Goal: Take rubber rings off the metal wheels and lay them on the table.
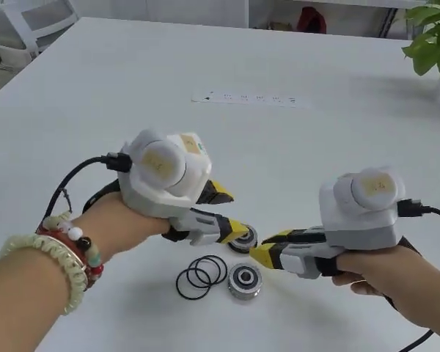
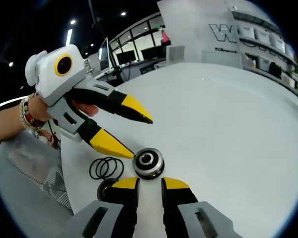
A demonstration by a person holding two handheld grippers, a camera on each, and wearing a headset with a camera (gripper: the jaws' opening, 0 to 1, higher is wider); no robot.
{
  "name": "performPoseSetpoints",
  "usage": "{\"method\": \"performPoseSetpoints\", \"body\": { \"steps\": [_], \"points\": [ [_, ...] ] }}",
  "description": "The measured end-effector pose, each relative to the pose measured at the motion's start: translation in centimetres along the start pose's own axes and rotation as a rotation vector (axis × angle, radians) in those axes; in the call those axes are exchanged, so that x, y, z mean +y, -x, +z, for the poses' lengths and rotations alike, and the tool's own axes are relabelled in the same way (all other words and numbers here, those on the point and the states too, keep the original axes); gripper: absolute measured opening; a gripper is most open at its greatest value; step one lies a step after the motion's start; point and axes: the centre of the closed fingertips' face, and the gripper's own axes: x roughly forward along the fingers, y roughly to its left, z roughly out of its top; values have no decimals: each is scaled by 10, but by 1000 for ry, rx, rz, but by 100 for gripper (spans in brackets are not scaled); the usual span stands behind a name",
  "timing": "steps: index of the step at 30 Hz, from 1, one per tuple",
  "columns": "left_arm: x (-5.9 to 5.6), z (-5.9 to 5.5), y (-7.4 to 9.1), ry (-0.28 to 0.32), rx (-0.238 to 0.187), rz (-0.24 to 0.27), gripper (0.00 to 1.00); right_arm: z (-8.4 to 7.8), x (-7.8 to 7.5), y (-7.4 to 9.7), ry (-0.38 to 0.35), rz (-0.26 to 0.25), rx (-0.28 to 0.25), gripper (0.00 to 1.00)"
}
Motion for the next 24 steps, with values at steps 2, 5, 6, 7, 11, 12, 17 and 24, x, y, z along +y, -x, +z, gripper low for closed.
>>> {"method": "performPoseSetpoints", "body": {
  "steps": [2, 5, 6, 7, 11, 12, 17, 24],
  "points": [
    [-3, -2, -2, 6, 0, -12, 32, 0, 0, -1, 12, -6, -2, 17],
    [-9, -5, -5, 2, 6, -34, 29, 2, 0, -1, 16, -5, -10, 20],
    [-9, -5, -6, 0, 7, -36, 28, 2, 0, -2, 14, -4, -12, 21],
    [-10, -6, -6, -1, 7, -35, 27, 2, 0, -2, 13, -4, -15, 22],
    [-13, -11, -11, 5, 21, -39, 23, 4, 1, -3, 11, -2, -26, 23],
    [-15, -12, -12, -1, 24, -46, 22, 4, 0, -3, 14, -4, -27, 23],
    [-18, -14, -15, 1, 30, -59, 20, 3, 2, -4, 22, -2, -29, 23],
    [-16, -17, -15, 91, 20, -56, 16, 3, 2, -7, 47, -10, -29, 22]
  ]
}}
